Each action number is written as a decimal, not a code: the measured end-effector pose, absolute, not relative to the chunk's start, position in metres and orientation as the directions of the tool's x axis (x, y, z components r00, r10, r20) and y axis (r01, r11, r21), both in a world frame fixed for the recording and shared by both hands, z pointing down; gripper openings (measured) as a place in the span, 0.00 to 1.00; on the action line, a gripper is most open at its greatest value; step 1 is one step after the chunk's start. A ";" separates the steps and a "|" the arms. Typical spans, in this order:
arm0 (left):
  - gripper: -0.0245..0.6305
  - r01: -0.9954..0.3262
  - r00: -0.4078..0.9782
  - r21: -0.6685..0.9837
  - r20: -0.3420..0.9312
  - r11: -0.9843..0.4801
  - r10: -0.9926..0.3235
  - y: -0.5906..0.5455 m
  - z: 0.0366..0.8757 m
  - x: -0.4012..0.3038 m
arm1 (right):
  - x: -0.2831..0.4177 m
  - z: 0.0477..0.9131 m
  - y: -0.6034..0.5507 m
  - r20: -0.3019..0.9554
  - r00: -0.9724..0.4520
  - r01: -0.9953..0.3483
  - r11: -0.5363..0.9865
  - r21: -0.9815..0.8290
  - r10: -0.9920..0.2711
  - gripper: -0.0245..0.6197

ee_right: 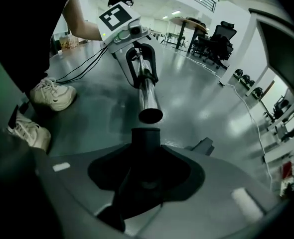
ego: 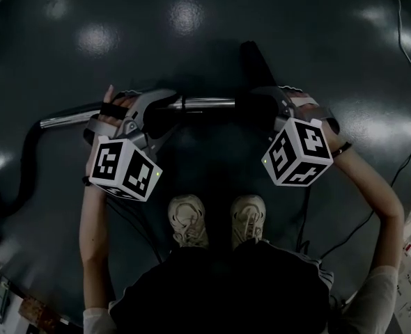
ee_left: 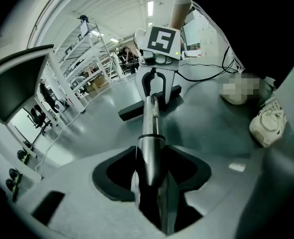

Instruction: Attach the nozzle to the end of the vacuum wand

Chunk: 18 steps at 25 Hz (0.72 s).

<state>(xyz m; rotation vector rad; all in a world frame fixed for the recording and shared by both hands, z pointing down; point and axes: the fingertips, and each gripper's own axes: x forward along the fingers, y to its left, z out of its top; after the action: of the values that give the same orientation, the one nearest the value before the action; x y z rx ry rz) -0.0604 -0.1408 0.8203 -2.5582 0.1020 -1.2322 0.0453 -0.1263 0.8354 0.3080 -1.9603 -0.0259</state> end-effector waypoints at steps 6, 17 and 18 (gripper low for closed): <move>0.34 0.092 0.614 -0.307 0.766 -0.947 -0.189 -0.135 0.827 -0.043 | 0.050 0.829 -0.126 0.892 -0.391 -0.193 0.968 0.161 -0.227 0.33; 0.33 0.100 0.599 -0.322 0.775 -0.941 -0.202 -0.139 0.841 -0.048 | 0.033 0.826 -0.130 0.916 -0.300 -0.123 0.963 0.239 -0.266 0.32; 0.33 0.097 0.597 -0.322 0.776 -0.942 -0.204 -0.140 0.841 -0.046 | 0.034 0.826 -0.130 0.915 -0.301 -0.121 0.962 0.243 -0.269 0.32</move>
<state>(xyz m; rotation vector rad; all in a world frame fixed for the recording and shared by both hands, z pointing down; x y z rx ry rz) -0.0456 -0.1400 0.8413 -2.4967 0.0867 -1.2745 0.0343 -0.1302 0.8265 0.2837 -1.8802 -0.1495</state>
